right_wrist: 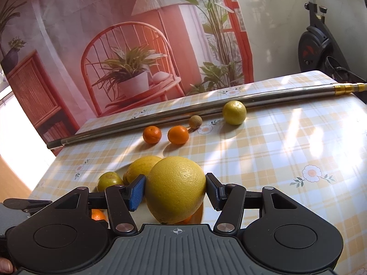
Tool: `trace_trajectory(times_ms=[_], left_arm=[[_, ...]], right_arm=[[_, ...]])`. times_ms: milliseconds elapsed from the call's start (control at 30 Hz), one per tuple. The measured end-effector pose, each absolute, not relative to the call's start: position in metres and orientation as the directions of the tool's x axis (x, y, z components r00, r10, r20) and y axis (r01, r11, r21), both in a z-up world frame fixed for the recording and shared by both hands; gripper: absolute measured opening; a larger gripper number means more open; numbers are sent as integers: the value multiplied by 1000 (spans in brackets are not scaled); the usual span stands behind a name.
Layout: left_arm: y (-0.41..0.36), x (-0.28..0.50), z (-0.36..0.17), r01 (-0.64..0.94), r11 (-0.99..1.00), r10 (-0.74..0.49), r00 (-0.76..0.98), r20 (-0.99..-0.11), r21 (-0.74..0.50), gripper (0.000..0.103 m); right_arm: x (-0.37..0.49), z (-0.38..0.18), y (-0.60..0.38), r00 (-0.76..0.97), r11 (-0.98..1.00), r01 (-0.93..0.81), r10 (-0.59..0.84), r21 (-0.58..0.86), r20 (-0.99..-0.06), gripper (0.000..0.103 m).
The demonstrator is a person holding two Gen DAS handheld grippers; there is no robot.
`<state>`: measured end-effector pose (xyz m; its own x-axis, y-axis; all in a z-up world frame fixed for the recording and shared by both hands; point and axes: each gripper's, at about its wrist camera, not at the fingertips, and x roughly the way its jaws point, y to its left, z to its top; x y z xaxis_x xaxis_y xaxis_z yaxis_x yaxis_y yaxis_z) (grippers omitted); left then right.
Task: Organize fruits
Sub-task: 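Lower the tangerine onto the plate with the left tool while the right tool holds the lemon above it, then lower the yellow lemon onto the plate and open the right tool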
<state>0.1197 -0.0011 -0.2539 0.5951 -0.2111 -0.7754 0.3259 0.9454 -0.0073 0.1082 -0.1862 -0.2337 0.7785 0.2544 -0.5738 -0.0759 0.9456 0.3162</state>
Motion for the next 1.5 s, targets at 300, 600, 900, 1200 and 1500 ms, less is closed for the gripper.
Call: trace_trajectory(times_ms=[300,600,900,1200,1500], left_arm=[[-1,116,-251,312,950,-216,620,-754,-16,46],[13,112,-243,247,965,-233,665,-710,-85,50],[54,107,-218,110,980,-192,747,-636,-167,50],[75,102,-208,33,980,-148,776,-613,-196,51],[79,102,-216,32,980,-151,766,-624,-197,52]], right_arm=[[108,-234,-180,773,950,-89,256,300,-581,52],[108,-231,-176,764,952,-100,261,291,-591,52],[108,-228,-150,735,954,-156,285,255,-615,52],[125,-240,-98,652,938,-280,343,206,-676,52],[138,-252,-85,617,940,-274,333,202,-712,52]])
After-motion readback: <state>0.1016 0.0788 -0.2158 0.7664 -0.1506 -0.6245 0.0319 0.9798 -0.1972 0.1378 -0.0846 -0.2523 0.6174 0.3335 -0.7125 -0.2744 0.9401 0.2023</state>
